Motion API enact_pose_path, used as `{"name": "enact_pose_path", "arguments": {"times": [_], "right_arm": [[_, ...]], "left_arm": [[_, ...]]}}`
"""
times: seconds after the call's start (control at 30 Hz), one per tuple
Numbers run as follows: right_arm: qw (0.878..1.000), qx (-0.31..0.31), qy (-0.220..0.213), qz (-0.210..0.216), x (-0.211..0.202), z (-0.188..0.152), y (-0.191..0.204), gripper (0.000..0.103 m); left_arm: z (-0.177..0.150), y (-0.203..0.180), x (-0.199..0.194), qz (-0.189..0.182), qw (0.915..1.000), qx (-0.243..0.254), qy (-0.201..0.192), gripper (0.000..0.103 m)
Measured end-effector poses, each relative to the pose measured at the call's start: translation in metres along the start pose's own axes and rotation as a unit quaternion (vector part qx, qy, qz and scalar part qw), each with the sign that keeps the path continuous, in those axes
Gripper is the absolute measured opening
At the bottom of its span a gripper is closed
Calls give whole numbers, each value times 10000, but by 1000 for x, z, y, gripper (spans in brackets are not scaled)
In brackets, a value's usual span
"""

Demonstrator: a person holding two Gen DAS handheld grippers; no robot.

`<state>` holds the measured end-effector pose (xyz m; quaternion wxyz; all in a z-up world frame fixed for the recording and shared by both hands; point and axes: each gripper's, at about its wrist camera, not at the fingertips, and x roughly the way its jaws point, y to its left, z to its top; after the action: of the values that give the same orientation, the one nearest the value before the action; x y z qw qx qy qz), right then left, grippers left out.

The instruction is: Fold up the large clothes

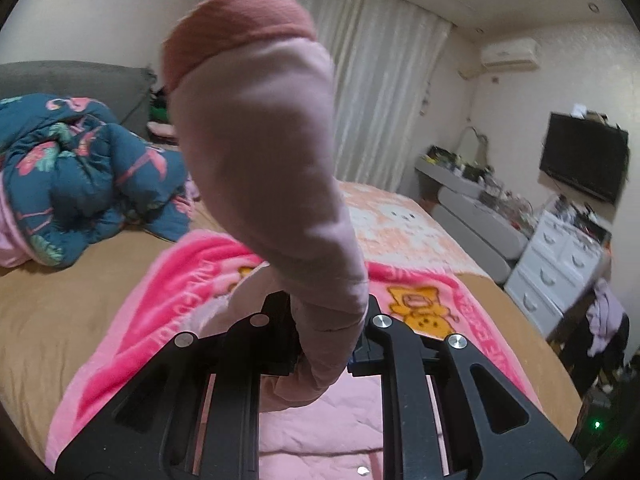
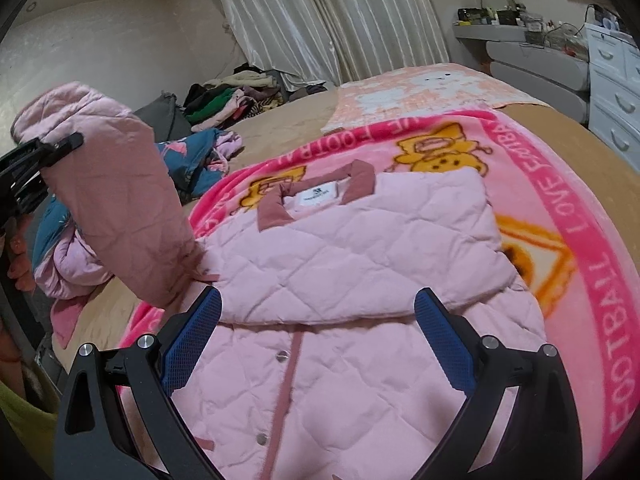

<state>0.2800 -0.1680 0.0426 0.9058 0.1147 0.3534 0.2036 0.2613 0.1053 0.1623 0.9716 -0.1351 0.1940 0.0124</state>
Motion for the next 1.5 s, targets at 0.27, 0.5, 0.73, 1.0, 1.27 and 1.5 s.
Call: {"name": "enact_pose_path", "arguments": {"times": [0.27,0.5,0.73,1.0,1.27,1.5], "right_arm": [[9985,486,-135,-213,-13,-7,-40,97],[9953,819,-322,-410,-29,-8,-71,97],[9924,1063,-362,-511,-34,-12,-90,97],[9906,1190,-374,-568,-37,-16,-98,97],[9882,1343,-415,-616,-43,-18,-107,97],[9883,1350,-370,-598,-41,-18,-105,97]], "left_arm": [[-31,-47,36,-324,9976,456,415,9],[-60,-63,55,-497,9932,716,773,9],[-94,-86,73,-504,9866,1118,1074,10],[-141,-109,95,-416,9714,1729,1573,16],[-177,-124,103,-348,9537,2245,1969,41],[-201,-135,90,-385,9307,2840,2272,67]]}}
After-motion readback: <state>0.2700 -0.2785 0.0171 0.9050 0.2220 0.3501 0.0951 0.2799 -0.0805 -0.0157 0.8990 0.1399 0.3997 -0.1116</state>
